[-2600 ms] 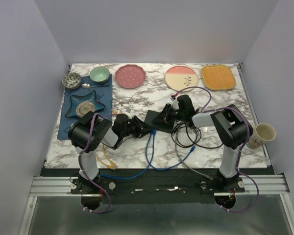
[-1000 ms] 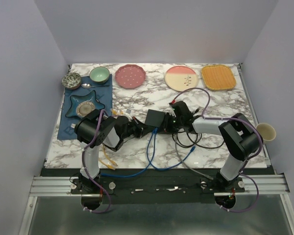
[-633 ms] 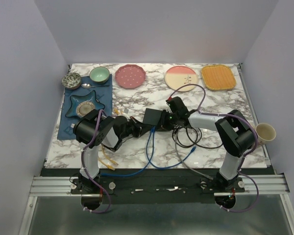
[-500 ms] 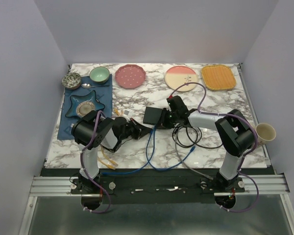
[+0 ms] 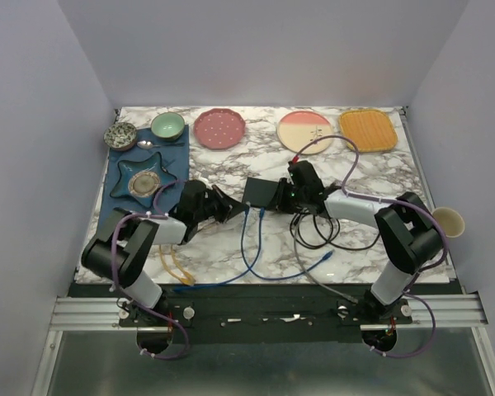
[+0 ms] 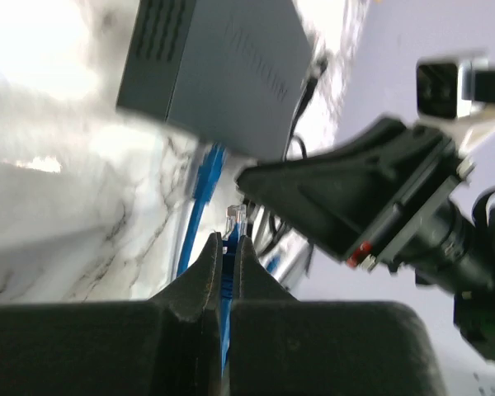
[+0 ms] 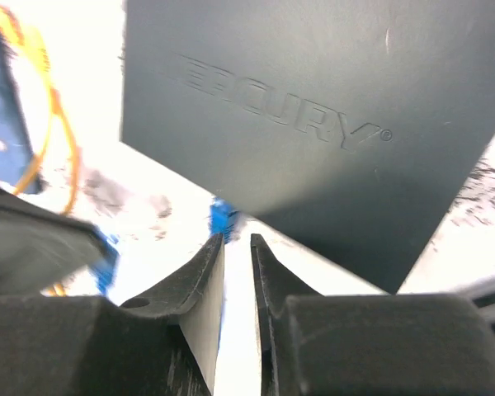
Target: Pull the plug from the switch port
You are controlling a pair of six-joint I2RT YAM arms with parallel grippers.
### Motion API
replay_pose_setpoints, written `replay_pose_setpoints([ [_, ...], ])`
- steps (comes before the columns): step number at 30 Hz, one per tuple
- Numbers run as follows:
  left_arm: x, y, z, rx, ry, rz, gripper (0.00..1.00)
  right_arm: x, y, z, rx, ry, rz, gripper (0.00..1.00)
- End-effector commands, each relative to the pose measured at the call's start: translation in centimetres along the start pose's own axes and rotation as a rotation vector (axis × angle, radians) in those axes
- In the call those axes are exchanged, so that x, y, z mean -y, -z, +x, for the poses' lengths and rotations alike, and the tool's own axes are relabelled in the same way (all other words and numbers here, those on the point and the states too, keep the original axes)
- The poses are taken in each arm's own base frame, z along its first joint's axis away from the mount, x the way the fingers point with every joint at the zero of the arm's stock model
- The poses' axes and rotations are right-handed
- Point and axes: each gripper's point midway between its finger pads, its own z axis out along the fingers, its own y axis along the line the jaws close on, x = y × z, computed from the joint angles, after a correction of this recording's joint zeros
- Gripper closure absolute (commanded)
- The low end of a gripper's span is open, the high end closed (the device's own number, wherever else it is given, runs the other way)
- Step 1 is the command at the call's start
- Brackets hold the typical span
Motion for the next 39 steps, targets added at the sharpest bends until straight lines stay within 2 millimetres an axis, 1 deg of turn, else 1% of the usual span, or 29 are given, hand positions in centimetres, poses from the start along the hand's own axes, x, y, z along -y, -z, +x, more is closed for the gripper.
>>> replay_pose_setpoints([
  [1,-1.2,2.4,-5.2,0.178,-0.117,-0.223,1.0,-1.6,2.1,-3.9,0.156,0.051,-0.017,0.72],
  [2,-0.8,3.1,-5.9,0.201,-0.124,-0.255,1.0,-1.5,2.2,-3.9,0.152,0.052,-0.011,0.72],
  [5,-1.5,4.8,-8.2,0.272,-0.138,-0.357,0.99,-1.9,2.0,-4.5,0.159,0.051,-0.009,0.71],
  [7,-2.3,5.5,-9.2,0.302,-0.145,-0.406,0.92,-1.7,1.4,-4.7,0.157,0.046,0.006,0.7],
  [8,-3.5,5.9,-9.5,0.302,-0.124,-0.451,0.88,-2.2,1.3,-5.5,0.17,0.047,0.001,0.69],
  [9,-4.0,6.1,-9.6,0.304,-0.117,-0.466,0.87,-2.2,1.1,-6.0,0.178,0.041,0.004,0.69],
  [10,-4.4,6.1,-9.7,0.303,-0.109,-0.474,0.85,-1.9,0.4,-6.1,0.169,0.035,0.014,0.69],
  [11,-5.3,5.9,-9.7,0.293,-0.091,-0.497,0.76,-2.4,0.2,-7.2,0.185,0.032,0.006,0.69],
  [12,-5.8,5.9,-9.9,0.288,-0.076,-0.505,0.7,-1.9,-0.3,-7.8,0.19,0.023,0.017,0.69],
  [13,-6.1,5.8,-9.9,0.277,-0.063,-0.51,0.66,-1.1,-0.7,-7.8,0.173,0.01,0.044,0.69],
  [14,-7.0,5.6,-9.4,0.244,-0.05,-0.533,0.61,-0.2,-1.7,-7.7,0.154,-0.003,0.062,0.69],
  [15,-6.8,5.6,-9.6,0.241,-0.051,-0.533,0.59,0.0,-1.8,-8.9,0.168,-0.015,0.059,0.69],
  [16,-6.7,5.7,-9.7,0.241,-0.058,-0.539,0.56,0.1,-2.0,-9.1,0.165,-0.021,0.06,0.69],
  [17,-6.2,6.2,-10.0,0.261,-0.08,-0.54,0.49,0.5,-2.3,-9.1,0.16,-0.024,0.066,0.69],
  [19,-5.3,6.8,-10.7,0.296,-0.115,-0.536,0.38,0.3,-2.5,-9.7,0.162,-0.014,0.061,0.69],
  [20,-4.6,7.4,-11.1,0.32,-0.13,-0.539,0.19,0.3,-2.7,-9.6,0.156,-0.013,0.06,0.69],
  [21,-3.7,7.7,-11.7,0.342,-0.155,-0.53,0.08,0.5,-3.1,-9.5,0.146,-0.015,0.062,0.69],
  [22,-2.9,7.8,-11.8,0.351,-0.168,-0.504,0.01,0.1,-3.2,-9.5,0.136,-0.014,0.045,0.69],
  [23,-0.9,7.7,-12.2,0.371,-0.194,-0.431,0.01,0.0,-3.4,-9.4,0.129,-0.015,0.039,0.69],
  [25,1.1,6.6,-10.4,0.303,-0.2,-0.308,0.01,-0.1,-3.8,-9.1,0.111,-0.022,0.031,0.69],
  [26,3.7,5.3,-9.8,0.291,-0.241,-0.19,0.01,0.1,-3.9,-9.1,0.109,-0.026,0.032,0.69],
  [28,5.2,3.7,-7.2,0.2,-0.237,-0.106,0.05,0.3,-4.3,-8.9,0.1,-0.027,0.036,0.69],
  [29,5.8,2.0,-4.9,0.136,-0.262,-0.067,0.12,0.2,-4.3,-8.8,0.098,-0.026,0.036,0.69],
  [31,6.2,0.6,-2.7,0.074,-0.23,-0.034,0.21,0.4,-4.4,-8.8,0.097,-0.026,0.04,0.69],
  [32,5.9,-0.6,-1.8,0.05,-0.22,-0.015,0.28,0.5,-4.4,-8.7,0.096,-0.025,0.043,0.69],
  [33,5.5,-1.2,-0.3,0.014,-0.207,-0.01,0.31,0.6,-4.4,-8.8,0.097,-0.025,0.047,0.69],
  [35,5.2,-2.3,0.4,-0.006,-0.147,0.019,0.35,0.6,-4.4,-8.7,0.095,-0.026,0.049,0.69],
  [36,4.6,-2.4,0.8,-0.016,-0.126,0.019,0.36,0.7,-4.2,-9.0,0.1,-0.026,0.05,0.69],
  [39,3.6,-2.9,0.9,-0.01,-0.075,0.018,0.37,0.6,-4.1,-9.0,0.099,-0.026,0.049,0.69],
])
